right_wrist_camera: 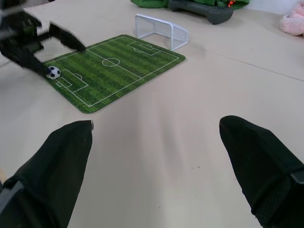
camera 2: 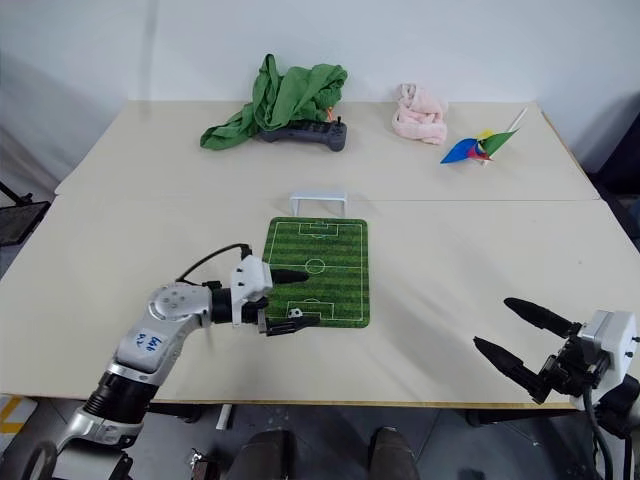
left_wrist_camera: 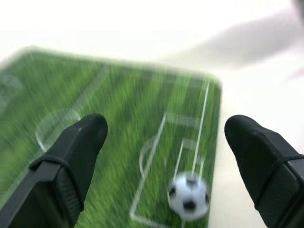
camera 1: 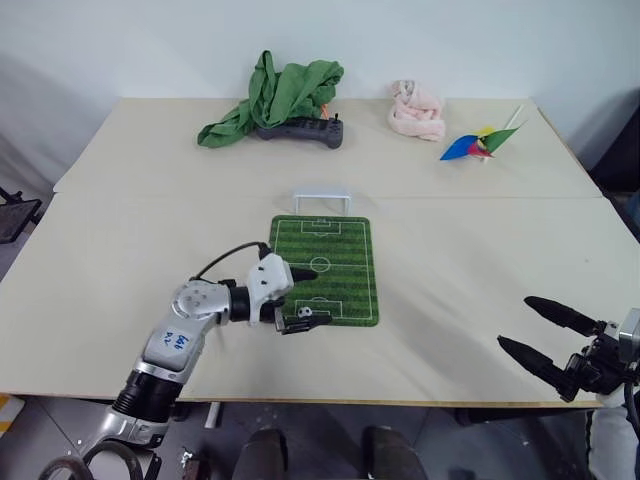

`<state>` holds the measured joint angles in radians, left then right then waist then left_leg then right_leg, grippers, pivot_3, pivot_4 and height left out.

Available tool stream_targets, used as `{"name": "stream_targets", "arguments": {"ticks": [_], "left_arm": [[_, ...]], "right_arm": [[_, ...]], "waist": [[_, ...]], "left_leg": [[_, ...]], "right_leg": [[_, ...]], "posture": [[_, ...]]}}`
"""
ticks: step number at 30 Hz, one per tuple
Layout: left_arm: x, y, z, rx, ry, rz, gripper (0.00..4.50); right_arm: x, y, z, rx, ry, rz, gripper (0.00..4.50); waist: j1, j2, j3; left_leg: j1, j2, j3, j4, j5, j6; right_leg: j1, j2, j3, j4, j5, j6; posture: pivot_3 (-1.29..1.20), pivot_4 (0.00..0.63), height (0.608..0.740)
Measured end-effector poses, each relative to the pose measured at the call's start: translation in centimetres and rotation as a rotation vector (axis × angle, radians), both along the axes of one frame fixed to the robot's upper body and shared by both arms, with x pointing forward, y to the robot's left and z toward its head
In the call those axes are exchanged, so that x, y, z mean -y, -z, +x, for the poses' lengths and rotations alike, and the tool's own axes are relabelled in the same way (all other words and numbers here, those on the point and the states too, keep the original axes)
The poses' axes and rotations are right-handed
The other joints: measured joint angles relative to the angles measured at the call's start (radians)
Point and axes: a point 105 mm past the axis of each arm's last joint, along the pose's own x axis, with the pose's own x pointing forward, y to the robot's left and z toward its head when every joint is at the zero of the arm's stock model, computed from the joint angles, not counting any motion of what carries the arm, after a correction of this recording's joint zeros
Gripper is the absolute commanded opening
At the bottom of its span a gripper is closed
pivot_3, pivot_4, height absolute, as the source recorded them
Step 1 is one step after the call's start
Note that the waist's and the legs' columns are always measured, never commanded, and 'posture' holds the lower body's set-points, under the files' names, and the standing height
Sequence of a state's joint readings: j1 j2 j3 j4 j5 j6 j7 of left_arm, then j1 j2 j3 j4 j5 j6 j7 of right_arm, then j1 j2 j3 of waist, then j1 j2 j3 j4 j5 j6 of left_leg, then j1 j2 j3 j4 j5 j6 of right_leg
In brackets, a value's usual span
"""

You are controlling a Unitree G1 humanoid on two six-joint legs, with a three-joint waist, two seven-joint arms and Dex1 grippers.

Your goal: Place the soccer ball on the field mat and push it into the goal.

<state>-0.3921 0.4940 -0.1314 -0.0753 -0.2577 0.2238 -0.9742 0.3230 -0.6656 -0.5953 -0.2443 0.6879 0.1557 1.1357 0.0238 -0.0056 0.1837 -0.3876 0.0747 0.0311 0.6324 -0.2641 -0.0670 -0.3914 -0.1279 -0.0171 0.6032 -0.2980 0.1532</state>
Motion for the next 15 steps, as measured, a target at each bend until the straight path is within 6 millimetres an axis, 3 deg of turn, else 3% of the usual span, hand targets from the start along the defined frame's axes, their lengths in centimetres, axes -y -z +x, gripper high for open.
{"name": "stream_targets", "arguments": {"ticks": [7, 12, 13, 15], "left_arm": [[-2.0, -2.3, -2.2, 0.006, 0.195, -0.064, 1.77], [-3.4, -0.9, -4.4, -0.057, 0.373, 0.002, 0.25], [-3.6, -0.4, -4.6, -0.071, 0.401, 0.017, 0.03], [-3.8, 1.1, -4.9, -0.113, 0.453, 0.056, 0.03]], "right_arm": [[0.1, -0.3, 0.4, 0.012, -0.002, -0.005, 4.50], [0.1, -0.4, 0.5, 0.014, -0.007, -0.006, 4.50], [0.1, -0.4, 0.5, 0.014, -0.009, -0.007, 4.50], [0.1, -0.2, 0.4, 0.009, -0.009, -0.007, 4.50]], "waist": [[-0.001, 0.000, 0.000], [0.000, 0.000, 0.000], [0.002, 0.000, 0.000], [0.003, 0.000, 0.000]], "left_leg": [[0.000, 0.000, 0.000, 0.000, 0.000, 0.000], [0.000, 0.000, 0.001, 0.000, 0.000, 0.000], [0.000, 0.000, 0.001, 0.000, 0.000, 0.000], [0.000, 0.000, 0.001, 0.001, 0.000, 0.000]], "right_leg": [[0.000, 0.000, 0.000, 0.000, 0.000, 0.000], [0.000, 0.000, 0.000, -0.001, 0.000, 0.000], [0.000, 0.000, 0.000, -0.001, 0.000, 0.000], [0.000, 0.000, 0.000, -0.001, 0.000, -0.001]], "posture": [[0.00, 0.150, 0.740], [0.00, 0.150, 0.740], [0.00, 0.150, 0.740], [0.00, 0.150, 0.740]]}}
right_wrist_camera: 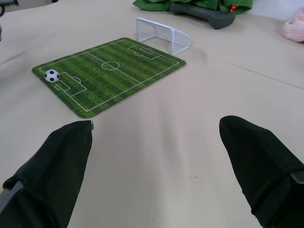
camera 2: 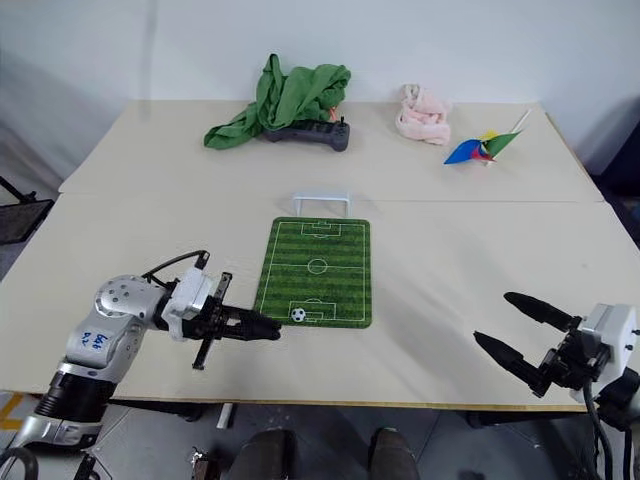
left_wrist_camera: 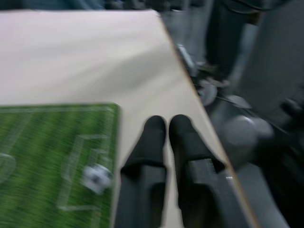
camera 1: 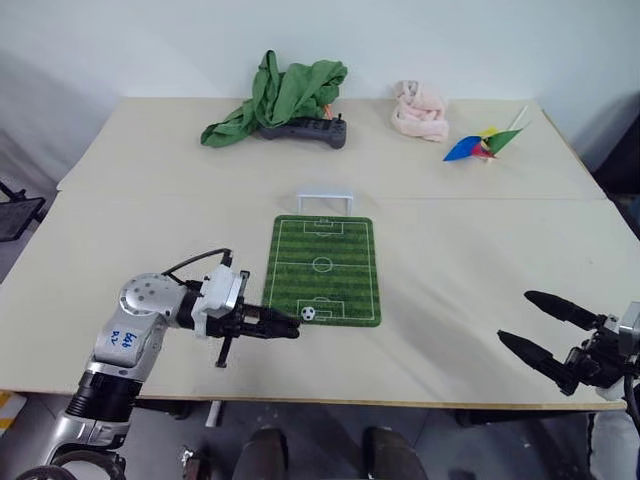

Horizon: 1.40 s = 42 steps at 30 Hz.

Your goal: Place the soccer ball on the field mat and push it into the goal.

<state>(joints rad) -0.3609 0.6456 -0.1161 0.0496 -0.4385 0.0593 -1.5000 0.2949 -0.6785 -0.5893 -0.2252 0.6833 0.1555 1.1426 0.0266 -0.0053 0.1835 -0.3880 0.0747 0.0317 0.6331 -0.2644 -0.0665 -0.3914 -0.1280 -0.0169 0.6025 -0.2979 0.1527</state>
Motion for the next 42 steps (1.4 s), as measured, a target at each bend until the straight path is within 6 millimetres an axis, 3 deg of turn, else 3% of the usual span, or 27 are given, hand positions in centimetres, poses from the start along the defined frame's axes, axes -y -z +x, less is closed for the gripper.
{"name": "stream_targets", "arguments": {"ticks": [8, 16, 19, 26, 31, 35, 42], "left_arm": [[1.3, 2.0, 2.2, 0.001, -0.006, 0.057, 0.03], [3.5, 3.5, 5.8, 0.022, -0.137, 0.069, 0.03], [4.2, 2.7, 8.7, 0.069, -0.300, 0.034, 0.03], [2.1, -1.1, 14.0, 0.216, -0.615, -0.071, 0.03], [2.2, -1.6, 14.2, 0.165, -0.617, -0.104, 0.03], [1.7, -1.4, 12.9, 0.080, -0.590, -0.138, 0.03], [-2.4, -1.2, 10.1, -0.037, -0.602, -0.146, 0.03]], "right_arm": [[-0.1, 0.9, -1.2, -0.034, 0.008, 0.021, 4.50], [-0.1, 0.7, -1.4, -0.003, 0.011, 0.013, 4.50], [0.0, 0.7, -1.4, 0.000, 0.027, 0.018, 4.50], [0.4, 0.6, -1.0, 0.023, 0.055, 0.027, 4.50], [0.6, -0.2, 0.2, 0.061, 0.050, 0.022, 4.50], [0.6, -0.5, 0.7, 0.073, 0.038, 0.017, 4.50], [1.1, -0.2, 1.9, 0.038, -0.005, 0.000, 4.50]], "waist": [[-0.002, 0.000, 0.000], [-0.002, -0.001, 0.000], [0.000, -0.003, 0.002], [-0.002, -0.005, 0.003], [-0.002, -0.005, 0.003], [-0.002, -0.005, 0.003], [-0.004, -0.005, 0.003]], "left_leg": [[0.000, 0.000, 0.000, 0.000, 0.000, 0.000], [-0.001, 0.000, 0.000, 0.001, 0.000, 0.000], [-0.001, 0.000, 0.000, 0.002, 0.000, 0.001], [-0.001, 0.000, 0.000, 0.001, 0.000, 0.000], [-0.002, 0.000, 0.001, 0.000, 0.001, -0.002], [-0.001, 0.000, 0.001, -0.001, 0.002, -0.003], [0.000, 0.000, 0.002, 0.000, 0.001, -0.001]], "right_leg": [[0.000, 0.000, 0.000, 0.000, 0.000, 0.000], [0.000, 0.000, 0.000, 0.000, 0.001, 0.001], [0.000, 0.000, 0.000, 0.000, 0.002, 0.002], [0.000, 0.000, 0.000, -0.002, 0.002, 0.003], [-0.001, 0.000, 0.000, -0.002, 0.002, 0.003], [-0.001, 0.000, 0.000, -0.002, 0.002, 0.003], [-0.001, 0.000, 0.001, 0.000, 0.002, 0.003]], "posture": [[0.00, 0.150, 0.740], [0.00, 0.150, 0.740], [0.00, 0.150, 0.740], [0.00, 0.150, 0.740], [0.00, 0.150, 0.740], [0.00, 0.150, 0.740], [0.00, 0.150, 0.740]]}}
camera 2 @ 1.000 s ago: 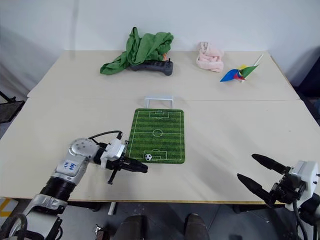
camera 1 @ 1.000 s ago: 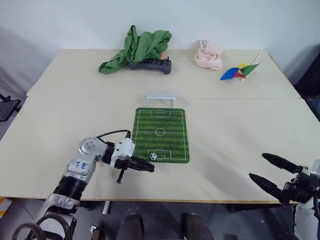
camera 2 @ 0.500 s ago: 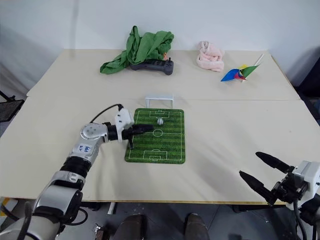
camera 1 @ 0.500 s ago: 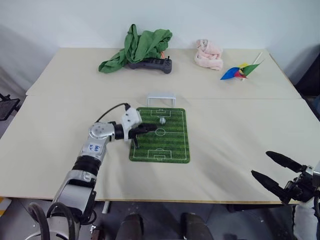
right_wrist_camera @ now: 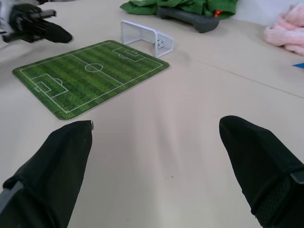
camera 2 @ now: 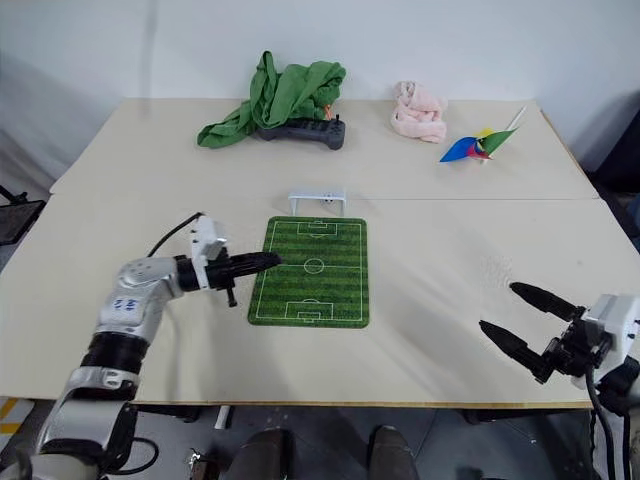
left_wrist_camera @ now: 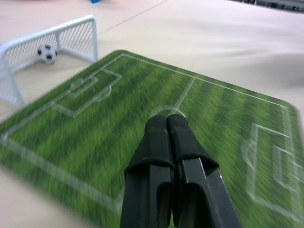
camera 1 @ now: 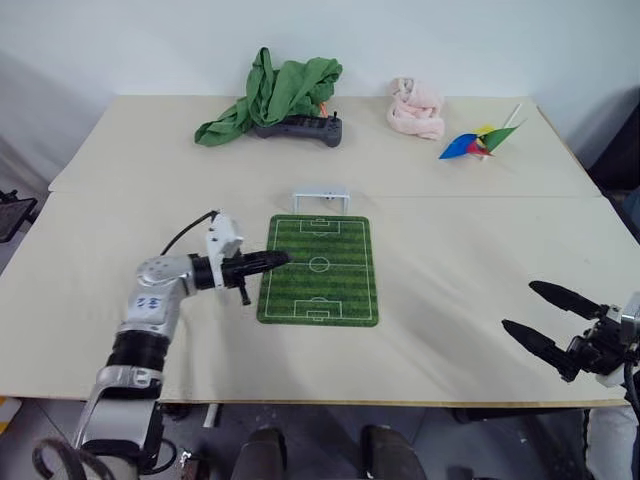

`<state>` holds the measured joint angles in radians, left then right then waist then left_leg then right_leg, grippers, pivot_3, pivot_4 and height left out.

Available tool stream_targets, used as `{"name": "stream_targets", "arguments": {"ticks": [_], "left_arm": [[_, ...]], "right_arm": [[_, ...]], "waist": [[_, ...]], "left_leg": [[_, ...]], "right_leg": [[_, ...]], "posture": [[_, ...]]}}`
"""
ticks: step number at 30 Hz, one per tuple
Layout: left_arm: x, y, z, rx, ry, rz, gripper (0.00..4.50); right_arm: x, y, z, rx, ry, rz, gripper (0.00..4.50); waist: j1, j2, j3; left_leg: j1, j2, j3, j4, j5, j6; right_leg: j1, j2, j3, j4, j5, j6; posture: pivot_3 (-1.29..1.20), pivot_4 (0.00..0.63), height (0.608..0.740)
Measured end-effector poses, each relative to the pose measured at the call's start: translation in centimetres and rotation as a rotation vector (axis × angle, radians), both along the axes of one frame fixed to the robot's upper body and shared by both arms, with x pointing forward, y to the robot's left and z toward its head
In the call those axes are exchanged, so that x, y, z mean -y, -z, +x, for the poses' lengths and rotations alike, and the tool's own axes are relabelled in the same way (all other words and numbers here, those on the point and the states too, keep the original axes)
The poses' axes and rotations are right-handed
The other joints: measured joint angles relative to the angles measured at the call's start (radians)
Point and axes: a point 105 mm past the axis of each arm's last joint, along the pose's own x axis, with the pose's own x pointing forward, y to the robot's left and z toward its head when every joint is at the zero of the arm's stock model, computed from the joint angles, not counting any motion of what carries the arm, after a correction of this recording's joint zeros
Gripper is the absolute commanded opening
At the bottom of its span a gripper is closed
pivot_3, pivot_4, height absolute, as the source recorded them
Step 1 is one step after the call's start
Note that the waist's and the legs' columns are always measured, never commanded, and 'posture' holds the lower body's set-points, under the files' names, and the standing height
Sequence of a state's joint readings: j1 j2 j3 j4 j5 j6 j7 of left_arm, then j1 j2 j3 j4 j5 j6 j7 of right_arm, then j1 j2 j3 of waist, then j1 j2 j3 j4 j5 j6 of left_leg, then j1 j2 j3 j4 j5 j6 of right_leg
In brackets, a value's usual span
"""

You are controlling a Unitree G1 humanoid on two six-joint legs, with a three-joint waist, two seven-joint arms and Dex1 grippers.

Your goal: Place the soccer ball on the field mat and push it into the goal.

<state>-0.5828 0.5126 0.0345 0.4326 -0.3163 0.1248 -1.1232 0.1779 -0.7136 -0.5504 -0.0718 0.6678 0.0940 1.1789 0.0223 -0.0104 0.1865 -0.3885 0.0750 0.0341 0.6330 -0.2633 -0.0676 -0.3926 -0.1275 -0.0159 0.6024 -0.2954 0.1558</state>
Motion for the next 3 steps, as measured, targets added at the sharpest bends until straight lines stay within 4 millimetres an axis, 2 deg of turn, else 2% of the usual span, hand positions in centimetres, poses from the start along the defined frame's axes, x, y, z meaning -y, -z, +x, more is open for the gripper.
{"name": "stream_targets", "arguments": {"ticks": [3], "left_arm": [[-1.8, 0.1, -0.2, -0.002, -0.039, 0.025, 0.03]], "right_arm": [[0.0, -0.6, 1.0, 0.012, -0.025, -0.018, 4.50]], "waist": [[0.001, 0.000, 0.000]], "left_leg": [[0.000, 0.000, 0.000, 0.000, 0.001, 0.001]], "right_leg": [[0.000, 0.000, 0.000, 0.000, 0.002, -0.001]], "posture": [[0.00, 0.150, 0.740]]}}
